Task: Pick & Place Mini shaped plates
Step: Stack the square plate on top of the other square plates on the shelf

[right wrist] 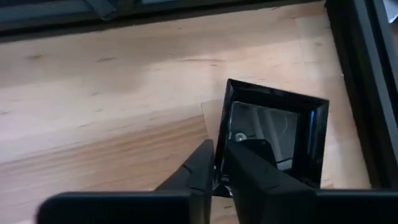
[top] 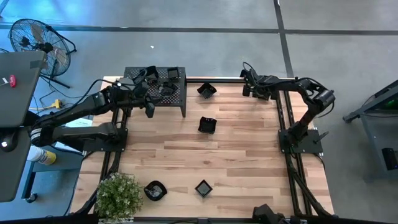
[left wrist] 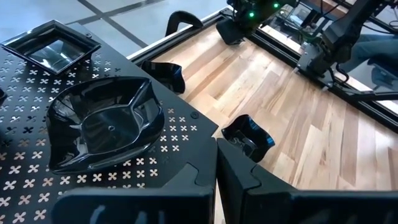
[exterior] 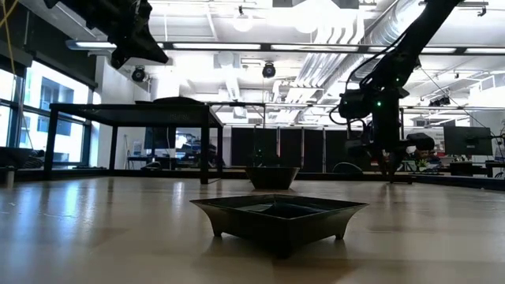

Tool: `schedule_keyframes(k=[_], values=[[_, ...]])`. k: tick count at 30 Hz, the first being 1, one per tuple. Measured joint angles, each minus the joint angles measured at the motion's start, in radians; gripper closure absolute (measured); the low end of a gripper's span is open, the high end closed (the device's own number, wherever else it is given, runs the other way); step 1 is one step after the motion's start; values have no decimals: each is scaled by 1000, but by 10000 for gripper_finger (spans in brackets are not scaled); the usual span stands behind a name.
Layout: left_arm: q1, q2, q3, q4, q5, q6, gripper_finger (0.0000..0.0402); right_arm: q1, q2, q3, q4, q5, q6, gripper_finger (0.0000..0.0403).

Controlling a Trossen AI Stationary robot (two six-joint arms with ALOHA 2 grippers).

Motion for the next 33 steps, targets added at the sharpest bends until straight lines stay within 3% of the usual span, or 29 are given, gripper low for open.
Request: schedule_keyframes(k=[4,14,22,28,33], values=[[0,0,0,0,0,15,401,2,0,0,-2,-8,-17,396],[0,0,0,0,0,15,401,90,-100,-1,-5,-117,-193,398],[0,0,1,1,0,15,401,325,-203,-1,0,-260,-331,395],[0,0,1,5,-4,15,401,520,-188,-1,12,-275,-334,400],[0,0,1,11,-4,15,401,603,-188,-1,13,-272,-317,392]])
